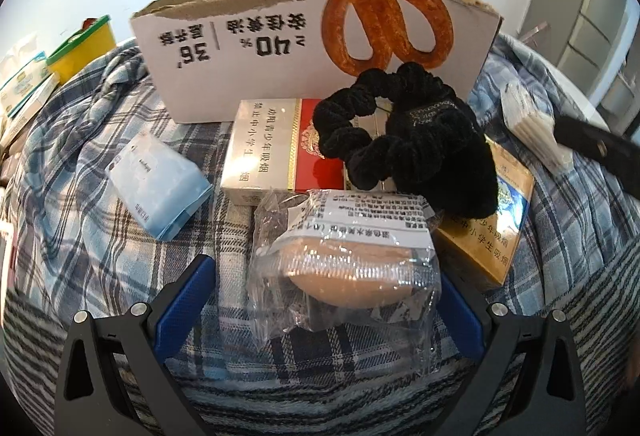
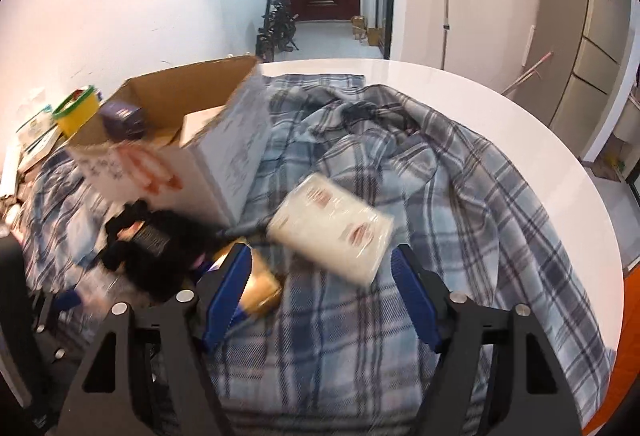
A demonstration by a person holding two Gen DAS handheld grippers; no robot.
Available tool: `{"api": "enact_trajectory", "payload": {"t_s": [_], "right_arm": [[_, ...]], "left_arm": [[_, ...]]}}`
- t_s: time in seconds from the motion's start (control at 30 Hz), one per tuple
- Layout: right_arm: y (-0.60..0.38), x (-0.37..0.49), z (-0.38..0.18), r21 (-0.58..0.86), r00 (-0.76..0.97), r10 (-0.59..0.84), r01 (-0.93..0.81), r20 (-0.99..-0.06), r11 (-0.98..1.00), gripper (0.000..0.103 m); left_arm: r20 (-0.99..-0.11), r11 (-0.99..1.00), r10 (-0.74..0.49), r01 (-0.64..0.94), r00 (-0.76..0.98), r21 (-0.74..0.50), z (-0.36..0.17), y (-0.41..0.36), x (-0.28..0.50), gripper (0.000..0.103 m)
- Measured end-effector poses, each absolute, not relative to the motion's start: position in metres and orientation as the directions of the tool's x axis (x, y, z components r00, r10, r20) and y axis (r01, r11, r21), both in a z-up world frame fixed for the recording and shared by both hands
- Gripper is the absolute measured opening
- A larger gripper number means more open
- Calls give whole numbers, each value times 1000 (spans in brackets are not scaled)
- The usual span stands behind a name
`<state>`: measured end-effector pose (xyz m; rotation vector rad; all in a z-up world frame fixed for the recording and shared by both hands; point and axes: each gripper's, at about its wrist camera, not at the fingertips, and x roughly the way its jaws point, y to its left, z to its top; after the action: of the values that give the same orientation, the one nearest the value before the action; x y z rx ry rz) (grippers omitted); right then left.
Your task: Organize objects
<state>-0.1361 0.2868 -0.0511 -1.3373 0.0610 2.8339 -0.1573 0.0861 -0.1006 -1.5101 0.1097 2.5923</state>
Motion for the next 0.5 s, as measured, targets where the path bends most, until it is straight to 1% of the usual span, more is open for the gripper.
{"api": "enact_trajectory", "payload": {"t_s": [0.2, 0.27, 0.3, 0.33, 0.37, 0.4, 0.47, 0.5], "right_arm": [[293, -164, -74, 51, -559, -39, -5, -828, -999, 71], [292, -168, -82, 33, -541, -24, -8, -841, -999, 71], [291, -169, -85, 15, -538, -6, -13, -843, -1000, 68], [290, -169, -87, -9, -539, 20, -23, -842, -1000, 46], [289, -169, -89, -22, -539, 33, -27, -842, -999, 36], [289, -168, -90, -13, -535, 22, -19, -844, -1000, 29], [290, -165, -88, 7, -546, -2, -8, -838, -1000, 26], [290, -163, -87, 16, -555, -10, -6, -831, -1000, 22]], "left_arm": [[-871, -989, 83, -150, -484, -11, -101, 86, -162, 103], [-870, -988, 84, -153, -485, -11, -100, 86, -162, 103], [-870, -988, 84, -152, -487, -10, -100, 86, -162, 103], [-869, -988, 84, -152, -488, -10, -100, 86, -162, 103], [-869, -988, 84, -151, -488, -10, -100, 86, -162, 103], [-869, -988, 84, -151, -488, -10, -100, 86, -162, 103], [-869, -989, 83, -149, -488, -11, -100, 86, -161, 103], [-868, -989, 83, -148, -489, -11, -100, 86, -161, 103]]}}
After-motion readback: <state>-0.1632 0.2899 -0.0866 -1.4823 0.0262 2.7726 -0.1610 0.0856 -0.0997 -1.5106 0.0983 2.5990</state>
